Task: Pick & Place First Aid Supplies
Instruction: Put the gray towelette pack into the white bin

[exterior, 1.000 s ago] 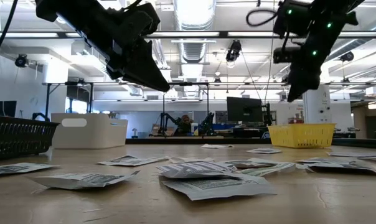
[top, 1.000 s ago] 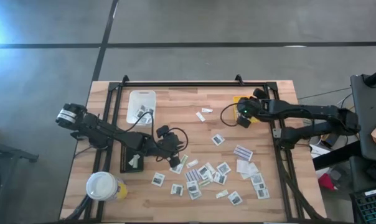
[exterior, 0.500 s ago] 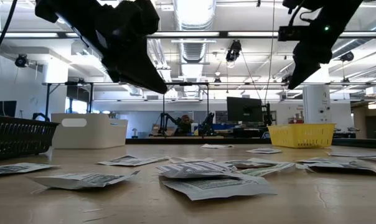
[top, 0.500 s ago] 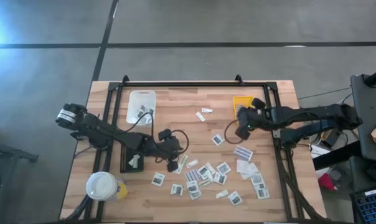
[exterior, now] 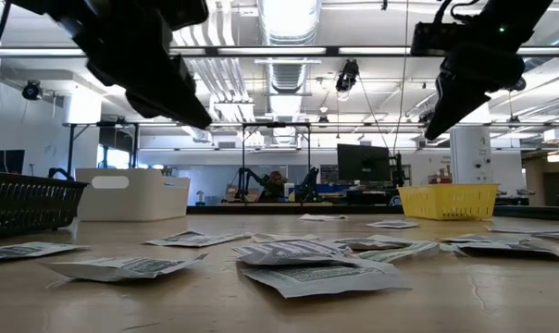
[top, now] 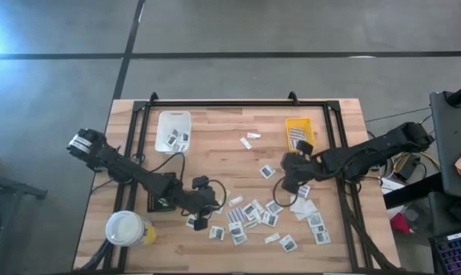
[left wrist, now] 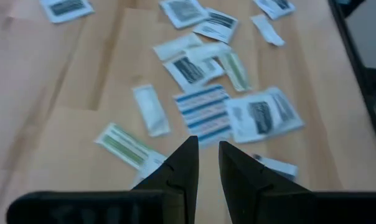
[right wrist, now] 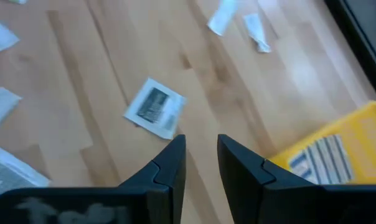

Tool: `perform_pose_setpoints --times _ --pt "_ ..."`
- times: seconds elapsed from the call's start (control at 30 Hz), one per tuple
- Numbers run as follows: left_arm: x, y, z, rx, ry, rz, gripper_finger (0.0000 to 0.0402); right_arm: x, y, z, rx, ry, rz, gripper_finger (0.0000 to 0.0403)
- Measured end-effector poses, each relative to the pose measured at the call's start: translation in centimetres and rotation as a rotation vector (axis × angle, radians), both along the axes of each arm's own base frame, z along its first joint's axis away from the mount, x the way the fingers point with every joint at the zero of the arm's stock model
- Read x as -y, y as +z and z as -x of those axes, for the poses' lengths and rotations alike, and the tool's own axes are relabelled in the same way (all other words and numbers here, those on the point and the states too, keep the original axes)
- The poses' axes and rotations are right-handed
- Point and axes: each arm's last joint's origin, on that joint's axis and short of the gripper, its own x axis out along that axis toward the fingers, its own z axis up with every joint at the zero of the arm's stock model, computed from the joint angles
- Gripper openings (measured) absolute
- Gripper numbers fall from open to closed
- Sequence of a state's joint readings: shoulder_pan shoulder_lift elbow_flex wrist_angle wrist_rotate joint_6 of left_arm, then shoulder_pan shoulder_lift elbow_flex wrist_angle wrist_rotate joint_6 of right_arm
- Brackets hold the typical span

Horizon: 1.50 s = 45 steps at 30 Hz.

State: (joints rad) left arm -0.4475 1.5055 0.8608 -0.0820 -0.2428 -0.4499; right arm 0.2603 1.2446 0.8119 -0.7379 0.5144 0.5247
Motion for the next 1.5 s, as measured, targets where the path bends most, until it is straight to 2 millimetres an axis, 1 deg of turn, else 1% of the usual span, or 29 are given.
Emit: perform_pose_setpoints --times 0.1,0.27,0.47,0.57,0.73,0.83,0.9,1.13,1.2,1.37,1.5 --pt "0.5 0.0 0.2 -0.001 -0.016 0.0 0.0071 -0.7 -0.5 -0.6 0.001 0.021 0.0 0.0083" --pt "0.5 -0.1 0.3 -0.007 -0.023 -0.008 0.0071 -1.4 -1.5 -1.4 -0.002 0.043 0.001 0.0074" --pt "0.3 -0.4 0.5 -0.045 -0.021 -0.028 0.0076 -1.8 -2.4 -2.0 -0.019 0.032 -0.002 0.0065" --pt "0.2 -0.5 0.6 -0.066 -0.017 -0.035 0.0094 -1.8 -2.7 -2.2 -0.011 0.003 -0.017 0.0063" --pt "-0.1 -0.6 0.5 -0.072 -0.005 -0.037 0.0145 -2.4 -3.0 -2.4 -0.001 0.018 -0.053 0.0069" --pt "-0.3 -0.6 0.5 -0.084 -0.012 -0.024 0.017 -2.9 -3.0 -2.8 0.039 0.038 -0.066 0.0072" --pt "-0.3 -0.6 0.5 -0.09 -0.029 -0.007 0.0177 -3.4 -2.8 -3.2 0.078 0.067 -0.072 0.0072" --pt "0.0 -0.8 0.5 -0.106 -0.026 0.033 0.0175 -4.8 -2.4 -4.8 0.225 0.2 -0.061 0.0061" --pt "0.1 -1.2 0.4 -0.12 -0.022 0.032 0.0175 -5.1 -2.3 -5.4 0.268 0.219 -0.06 0.0057" --pt "0.4 -3.0 0.0 -0.173 -0.025 0.005 0.0175 -5.7 -2.7 -6.6 0.326 0.309 -0.081 0.0052" --pt "0.5 -3.7 -0.2 -0.193 -0.023 -0.006 0.0175 -6.2 -3.2 -7.6 0.372 0.373 -0.102 0.0052"
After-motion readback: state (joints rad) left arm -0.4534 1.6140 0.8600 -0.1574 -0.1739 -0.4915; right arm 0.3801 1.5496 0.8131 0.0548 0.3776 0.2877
